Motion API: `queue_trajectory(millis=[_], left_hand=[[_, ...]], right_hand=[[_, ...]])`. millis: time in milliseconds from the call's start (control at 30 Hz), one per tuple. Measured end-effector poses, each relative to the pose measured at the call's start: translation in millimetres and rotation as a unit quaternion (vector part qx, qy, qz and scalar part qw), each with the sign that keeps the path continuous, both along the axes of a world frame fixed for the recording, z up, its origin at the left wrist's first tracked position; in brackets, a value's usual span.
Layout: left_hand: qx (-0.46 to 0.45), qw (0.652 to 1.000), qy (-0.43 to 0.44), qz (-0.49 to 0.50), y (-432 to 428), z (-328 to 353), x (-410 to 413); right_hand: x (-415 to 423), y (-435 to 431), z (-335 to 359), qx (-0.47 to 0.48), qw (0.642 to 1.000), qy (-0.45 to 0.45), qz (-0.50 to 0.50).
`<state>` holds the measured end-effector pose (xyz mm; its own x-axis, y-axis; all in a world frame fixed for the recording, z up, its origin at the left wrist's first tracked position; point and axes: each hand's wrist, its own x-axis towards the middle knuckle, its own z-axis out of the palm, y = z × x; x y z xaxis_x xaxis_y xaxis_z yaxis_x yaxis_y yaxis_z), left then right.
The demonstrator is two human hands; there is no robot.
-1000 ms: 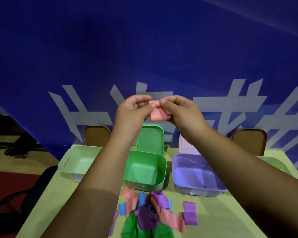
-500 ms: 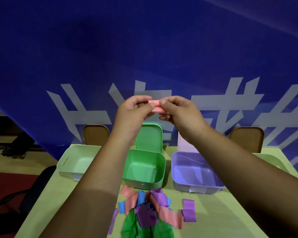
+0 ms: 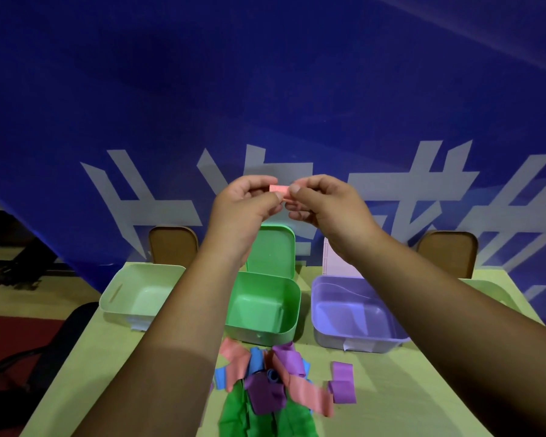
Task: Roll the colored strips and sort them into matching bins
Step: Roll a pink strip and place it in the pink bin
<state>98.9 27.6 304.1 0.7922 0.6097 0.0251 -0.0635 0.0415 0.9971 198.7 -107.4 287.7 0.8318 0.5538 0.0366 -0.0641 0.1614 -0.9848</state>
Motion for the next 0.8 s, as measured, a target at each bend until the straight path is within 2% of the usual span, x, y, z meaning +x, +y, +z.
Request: queue_trajectory(millis=[200, 333, 633, 800], left_hand=[[-0.053, 0.998, -0.006, -0.024, -4.4, 0.7, 1.6], [-0.053, 0.998, 0.002, -0.023, -4.7, -2.9, 3.9], [-0.057, 0.996, 0.016, -0.060, -2.2, -21.9, 21.3], [-0.101, 0.991, 0.018, -0.081, -9.5, -40.6, 40.5]], right_hand=[[1.3, -1.5, -1.9, -0.005, 1.000, -0.019, -0.009], [2.4, -2.9, -7.6, -0.022, 0.999, -0.027, -0.015], [6.6, -18.1, -9.6, -0.160, 0.973, -0.164, -0.034], [9.1, -31.2, -20.4, -0.200, 0.963, -0.169, -0.057]])
